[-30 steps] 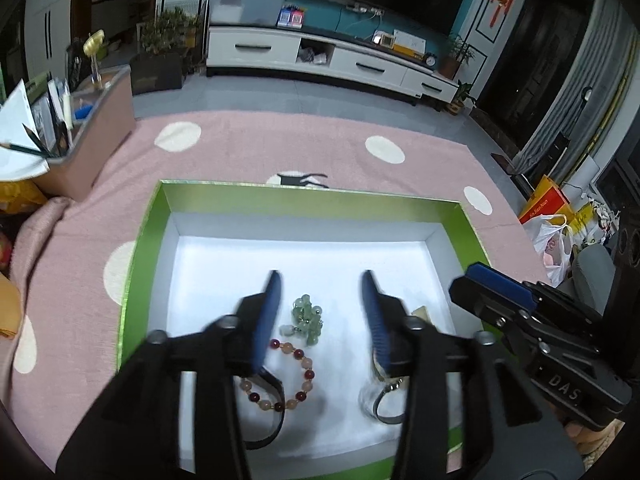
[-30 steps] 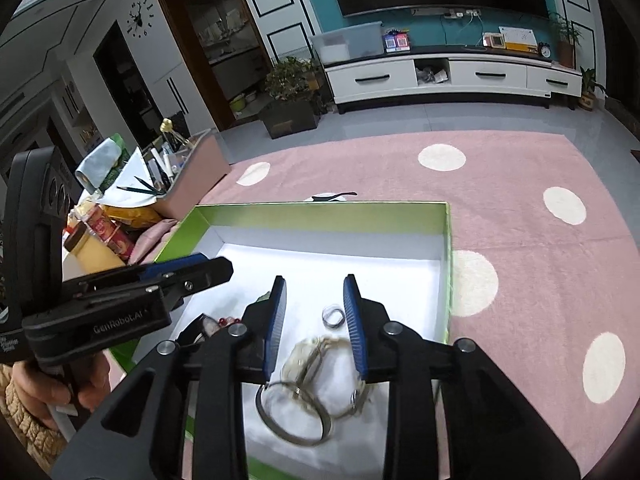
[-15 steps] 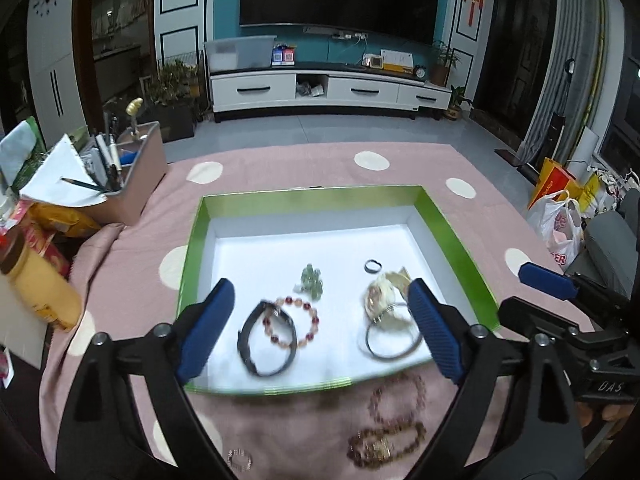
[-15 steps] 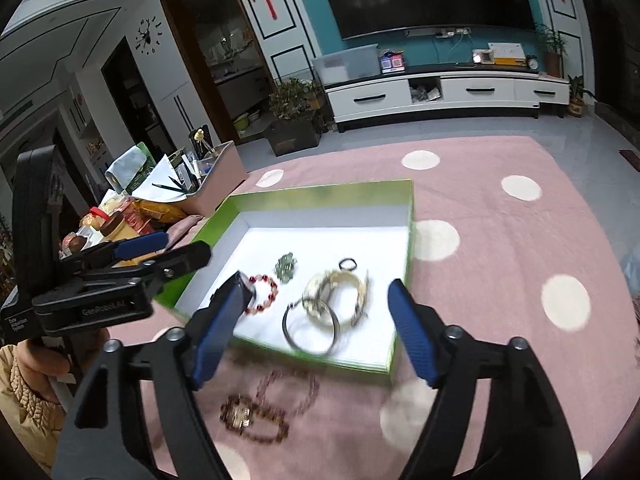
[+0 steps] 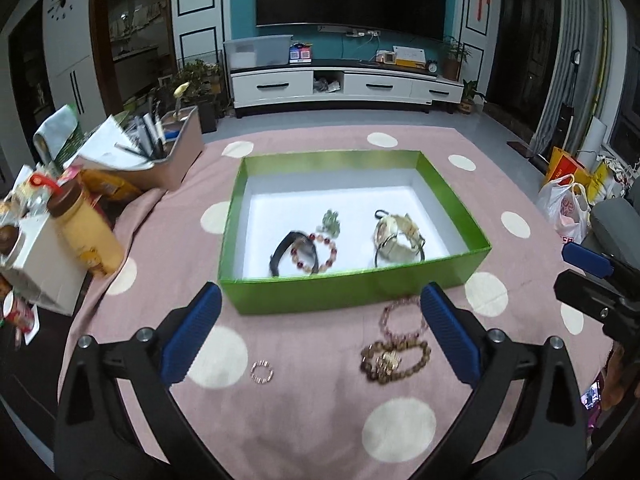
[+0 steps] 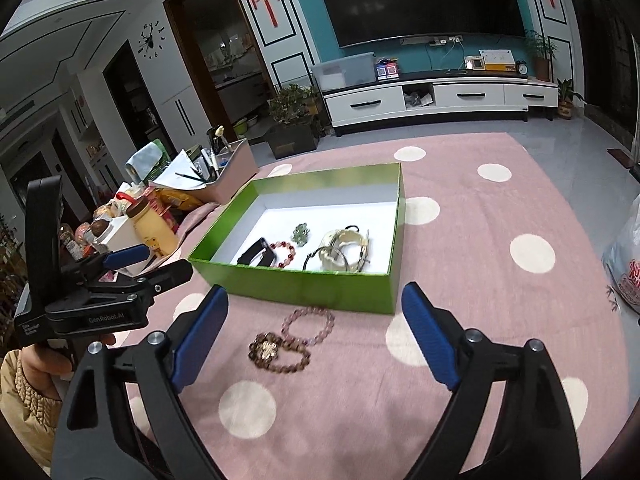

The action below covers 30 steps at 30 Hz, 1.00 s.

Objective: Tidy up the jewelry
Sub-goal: 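Withdraw both tools from the box toward the remaining jewelry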

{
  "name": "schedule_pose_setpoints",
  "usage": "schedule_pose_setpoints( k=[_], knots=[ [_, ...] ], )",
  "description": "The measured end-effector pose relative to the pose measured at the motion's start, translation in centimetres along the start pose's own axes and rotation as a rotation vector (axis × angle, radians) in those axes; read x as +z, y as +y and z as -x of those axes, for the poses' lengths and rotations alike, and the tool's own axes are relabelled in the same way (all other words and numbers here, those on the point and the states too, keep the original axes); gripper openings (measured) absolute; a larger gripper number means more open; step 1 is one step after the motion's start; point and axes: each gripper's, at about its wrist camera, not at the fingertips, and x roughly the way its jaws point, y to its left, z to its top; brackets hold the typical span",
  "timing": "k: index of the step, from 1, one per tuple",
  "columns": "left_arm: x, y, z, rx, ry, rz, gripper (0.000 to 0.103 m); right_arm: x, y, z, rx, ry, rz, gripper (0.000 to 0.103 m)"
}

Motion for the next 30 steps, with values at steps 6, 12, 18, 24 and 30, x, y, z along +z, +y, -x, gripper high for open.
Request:
schedule_pose_setpoints(
  k=[6,12,18,24,30],
  knots=[
    [-2.4,3.2,1.0,0.006,0.017,0.093,0.101,-1.5,0.2,0.5,0.013,0.031,0.004,0.089],
    [-5.5,6.7,1.2,0.001,0.046,0.192,0.101,-3.8,0.2,-0.1,0.014,0.082,0.006,0.089],
    [-8.9,8.7,1.4,0.000,0.053,0.231,0.101,-6.3,1.4,-1.7,0.052,0.133,0.043,0.089],
    [-10.7,8.1,0.8,-0.030,0.064,0.208,0.101,-7.8,3.3,-4.0,0.103,0.183,0.082,0.086],
    [-10.8,7.5,-0.4,-0.041,0.079,0.197,0.101,-7.5,3.9,-6.1,0.149,0.206,0.063,0.070]
  ],
)
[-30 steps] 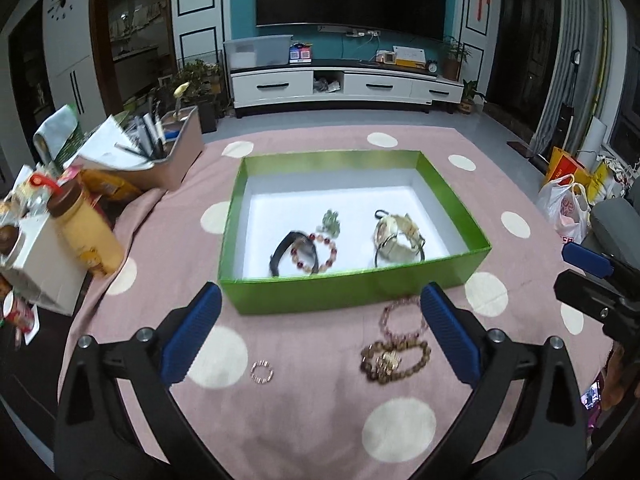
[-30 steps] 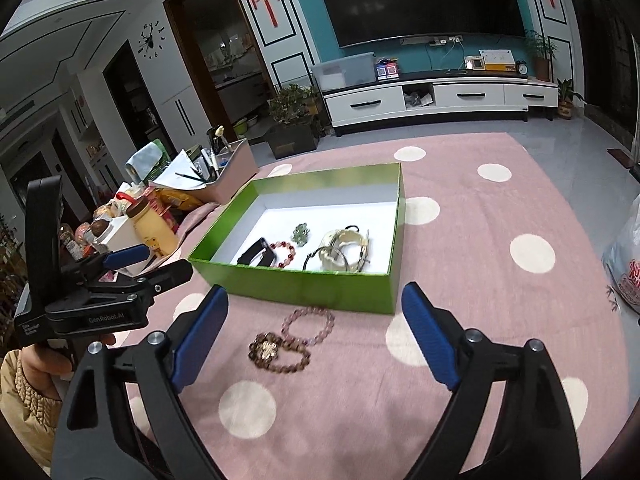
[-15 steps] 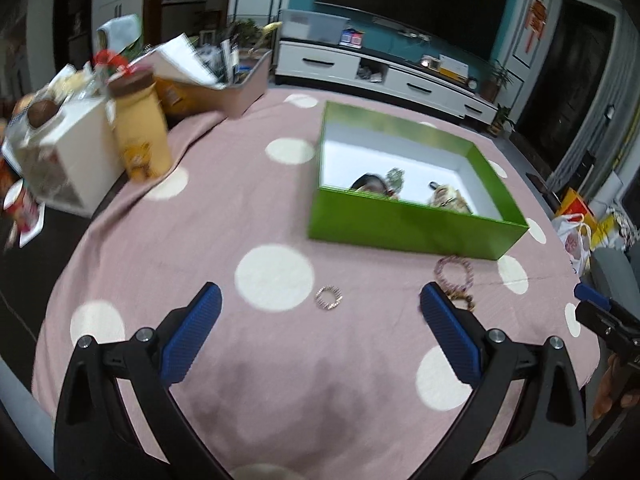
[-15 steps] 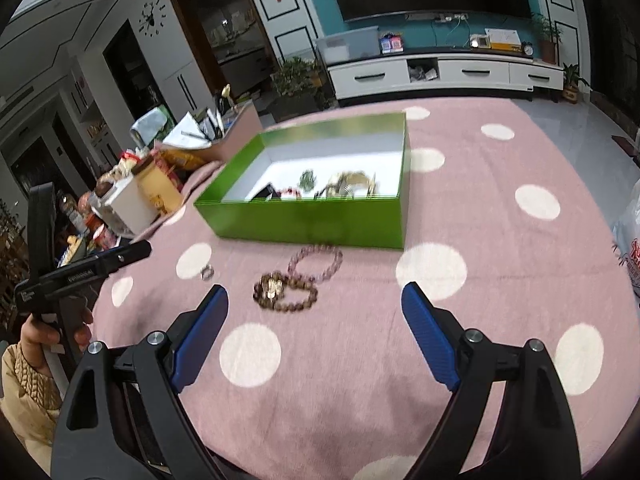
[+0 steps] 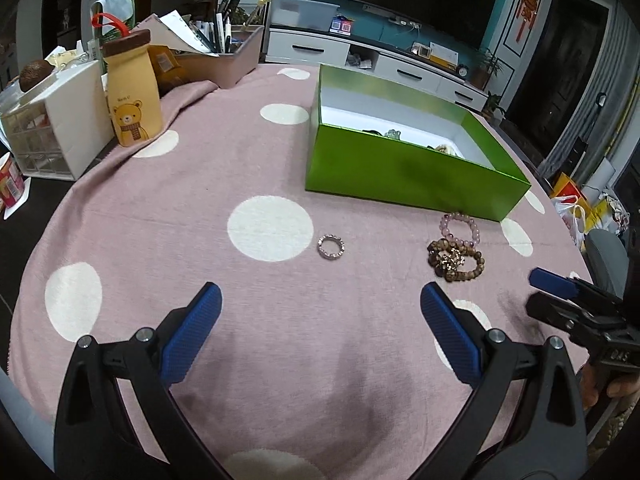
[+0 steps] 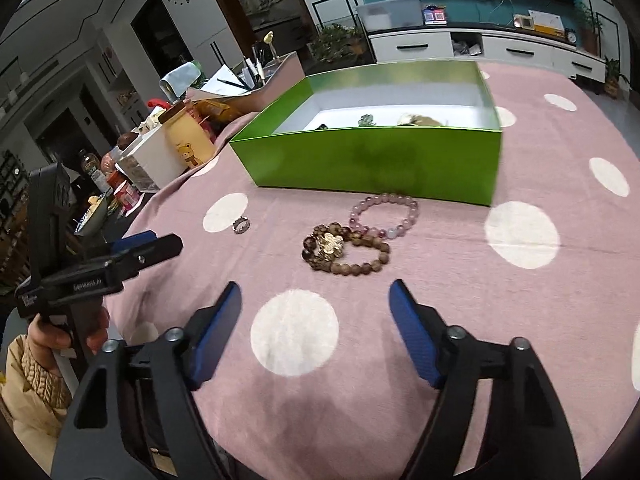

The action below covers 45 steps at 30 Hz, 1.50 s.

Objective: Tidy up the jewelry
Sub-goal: 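Withdraw both tools from the box toward the remaining jewelry, then close the left gripper on the silver ring while the right grips the brown bead bracelet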

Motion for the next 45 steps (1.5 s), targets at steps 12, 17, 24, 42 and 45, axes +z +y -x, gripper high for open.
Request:
schedule_pose_setpoints(
  k=[12,17,24,42,45],
  knots=[
    [-0.1,0.0,-1.4,-0.014,0.017,-0.006,0.101,1.9,0.4,-4.4,-0.005,0.047,0.036,0.036],
    [0.1,-0.3,-1.7,-0.027,0.014,-0.021,0.101,2.4,-0.4,-5.5,-0.026,0.063,0.028,0.030],
    [0.8,-0.6,-2.3,-0.034,0.010,-0.037,0.100,2.6,-0.4,-6.7,-0.046,0.089,0.045,0.028],
    [2.5,-1.7,-6.9,-0.013,0.069,-0.091,0.061,2.9,-1.6,-1.6,0.033,-0.074,0.003,0.019],
    [2.5,-2.0,-7.7,0.009,0.075,-0.112,0.051,2.8,-2.1,-1.2,0.034,-0.082,-0.011,0.019]
  ],
)
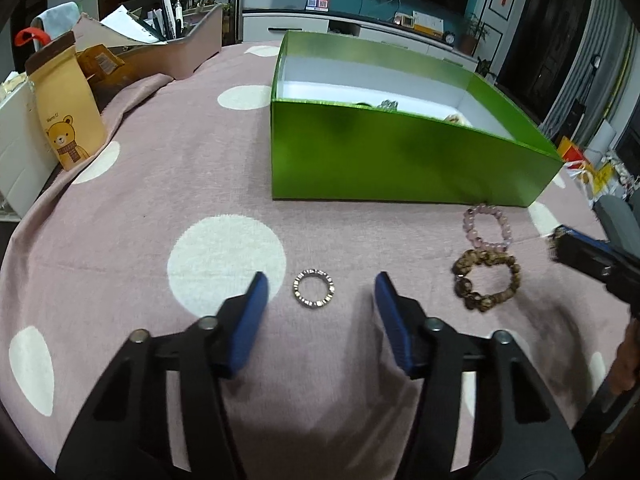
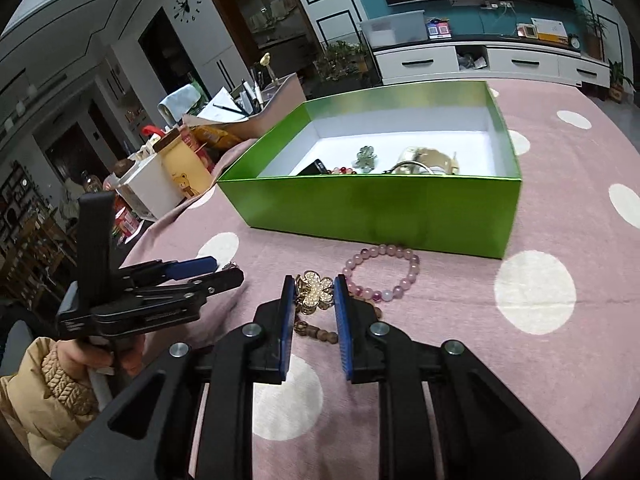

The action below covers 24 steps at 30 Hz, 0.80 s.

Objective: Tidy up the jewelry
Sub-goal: 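Close the left gripper on the silver ring while the right grips the brown bead bracelet, then carry the silver ring and brown bracelet into the green box while both grippers open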

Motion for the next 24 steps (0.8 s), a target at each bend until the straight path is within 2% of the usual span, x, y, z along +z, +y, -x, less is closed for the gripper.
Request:
schedule_pose_setpoints(
  k=[2,7,14,20,24],
  knots=[
    [0.1,-0.2,-0.1,0.014,-0.006,-0.015,0.048,0.0,-0.2,0.1,0.000,-0.004,-0.004,0.019],
    [0.1,-0.5,-0.2,0.051,-0.016,-0.048,0.022,0.2,-0.4,0.1,0.000,-0.011,-0.011,0.019],
    [0.0,-0.5,0.0,0.060,-0.015,-0.041,0.021,0.1,-0.7,0.3,-0.001,-0.014,-0.017,0.019],
    [-0.5,-0.8,0.7,0.023,0.012,-0.013,0.021,0.1,-1.0,0.8,-0.003,-0.027,-0.024,0.019],
    [-0.3,-1.1,1.9,-0.002,0.001,0.000,0.021,0.1,-1.0,1.2,0.000,-0.038,-0.028,0.019]
  ],
)
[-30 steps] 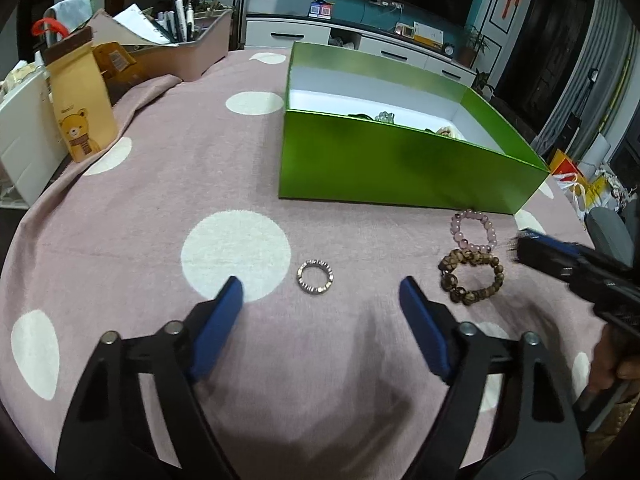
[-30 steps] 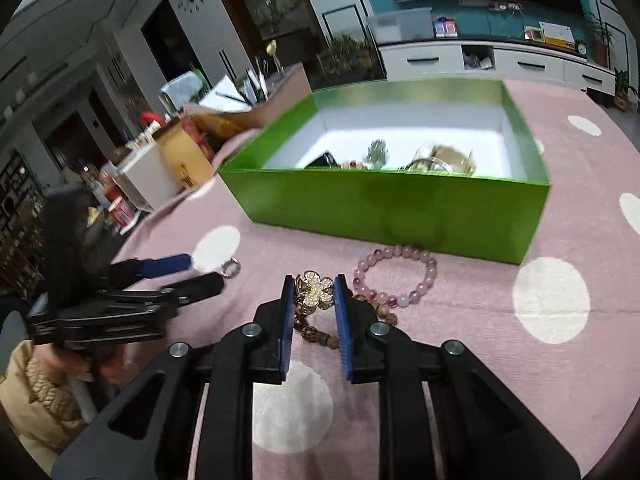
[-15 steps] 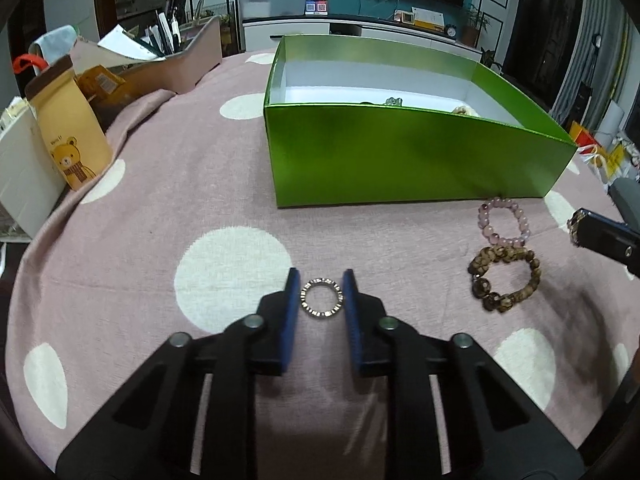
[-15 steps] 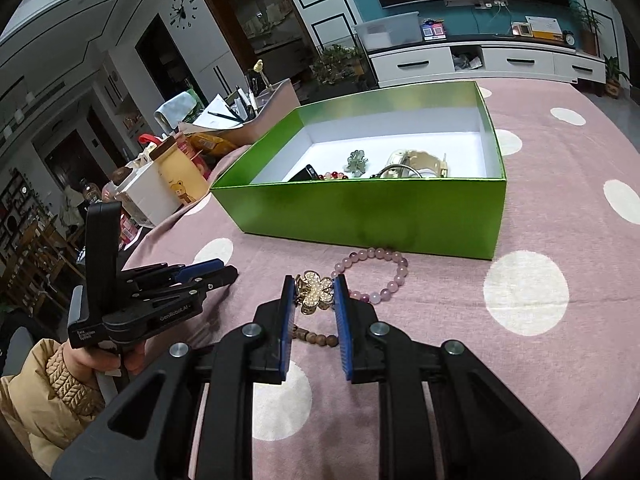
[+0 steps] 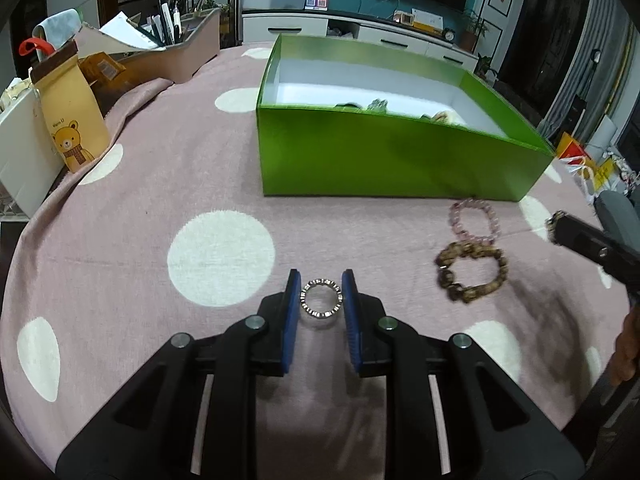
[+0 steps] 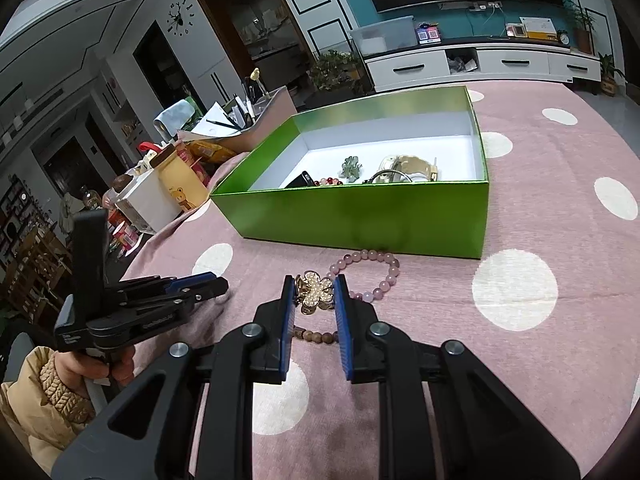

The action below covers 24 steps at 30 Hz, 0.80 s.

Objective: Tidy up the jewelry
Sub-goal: 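Carry the silver ring and brown bracelet into the green box while both grippers open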

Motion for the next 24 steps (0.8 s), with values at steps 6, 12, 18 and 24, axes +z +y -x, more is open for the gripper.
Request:
schedule_pose_setpoints(
  k=[6,12,18,24],
  knots=[
    [1.2,-1.3,1.9,0.013,-0.032,-0.032,0.021,0.0,0.0,0.9,0.003,-0.021,0.000,0.019],
    [3.3,-2.5,3.1,0.027,-0.073,-0.071,0.021,1.0,-0.7,2.3,-0.016,-0.051,0.000,0.019],
    [5.9,-4.0,3.4,0.033,-0.109,-0.103,0.021,2.4,-1.6,2.8,-0.049,-0.074,-0.004,0.019],
    [8.0,-5.1,3.3,0.023,-0.136,-0.126,0.021,4.3,-1.9,3.1,-0.071,-0.109,0.000,0.019]
  ],
)
